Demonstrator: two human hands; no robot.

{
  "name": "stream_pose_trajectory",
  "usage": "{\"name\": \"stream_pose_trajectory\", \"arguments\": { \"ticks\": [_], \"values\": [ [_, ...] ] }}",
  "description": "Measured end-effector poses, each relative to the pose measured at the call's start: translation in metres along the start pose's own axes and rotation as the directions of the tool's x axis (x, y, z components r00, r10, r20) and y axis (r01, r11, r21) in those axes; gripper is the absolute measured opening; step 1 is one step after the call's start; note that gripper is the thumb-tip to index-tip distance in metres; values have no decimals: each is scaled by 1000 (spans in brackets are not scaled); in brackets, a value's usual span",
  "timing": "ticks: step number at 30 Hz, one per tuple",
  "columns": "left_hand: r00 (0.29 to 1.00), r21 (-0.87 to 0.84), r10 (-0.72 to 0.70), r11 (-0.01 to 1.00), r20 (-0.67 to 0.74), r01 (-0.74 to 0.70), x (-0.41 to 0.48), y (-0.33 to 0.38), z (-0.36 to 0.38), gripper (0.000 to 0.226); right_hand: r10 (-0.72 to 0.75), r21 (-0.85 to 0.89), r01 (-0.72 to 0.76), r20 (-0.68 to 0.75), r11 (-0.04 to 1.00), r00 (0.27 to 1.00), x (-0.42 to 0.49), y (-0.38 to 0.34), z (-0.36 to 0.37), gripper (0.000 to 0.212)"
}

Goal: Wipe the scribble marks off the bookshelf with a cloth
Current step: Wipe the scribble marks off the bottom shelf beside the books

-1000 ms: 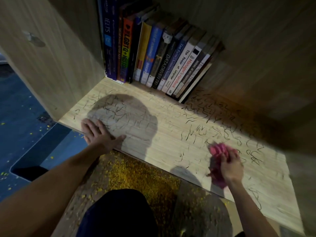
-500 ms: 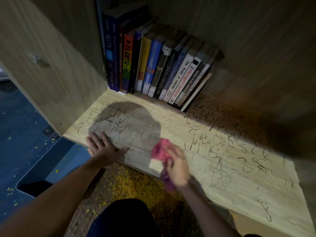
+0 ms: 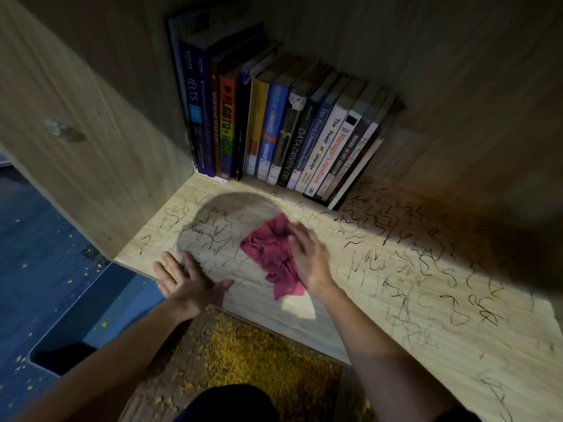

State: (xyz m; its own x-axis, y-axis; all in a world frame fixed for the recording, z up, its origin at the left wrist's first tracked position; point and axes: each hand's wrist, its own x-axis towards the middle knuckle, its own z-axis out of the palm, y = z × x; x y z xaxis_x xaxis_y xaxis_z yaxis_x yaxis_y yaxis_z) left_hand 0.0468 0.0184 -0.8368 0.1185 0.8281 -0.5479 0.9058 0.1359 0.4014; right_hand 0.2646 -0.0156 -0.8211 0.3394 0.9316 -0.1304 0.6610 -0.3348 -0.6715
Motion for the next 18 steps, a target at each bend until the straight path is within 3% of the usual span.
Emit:
{"name": "stream_pose_trajectory", "arguments": {
  "ticks": [3,6,7,9,11,14,18],
  "values": [
    [999,14,-33,999,-14,33,2,1,2,117,190,-395,-185,-27,900,981,-33,40,-3,53],
    [995,59,-80,995,-61,84,-3,12,1,108,185,-487,-169,-16,857,983,-38,49,2,58],
    [994,111,-10,994,-105,22,-4,26,2,102,195,-492,-179,-19,852,981,-34,48,3,58],
    [943,242,277,943,-185,-229,-5,66,11,84,214,-514,-192,-16,836,977,-29,48,6,56],
    [856,356,505,824,-109,-441,0,110,25,70,215,-528,-188,-11,828,977,-28,51,7,67],
    [821,507,560,678,111,-531,24,143,45,68,270,-548,-212,27,809,962,-22,51,4,72],
    [705,491,698,574,125,-655,68,151,31,67,288,-551,-236,8,801,958,-19,50,3,58]
  ]
}}
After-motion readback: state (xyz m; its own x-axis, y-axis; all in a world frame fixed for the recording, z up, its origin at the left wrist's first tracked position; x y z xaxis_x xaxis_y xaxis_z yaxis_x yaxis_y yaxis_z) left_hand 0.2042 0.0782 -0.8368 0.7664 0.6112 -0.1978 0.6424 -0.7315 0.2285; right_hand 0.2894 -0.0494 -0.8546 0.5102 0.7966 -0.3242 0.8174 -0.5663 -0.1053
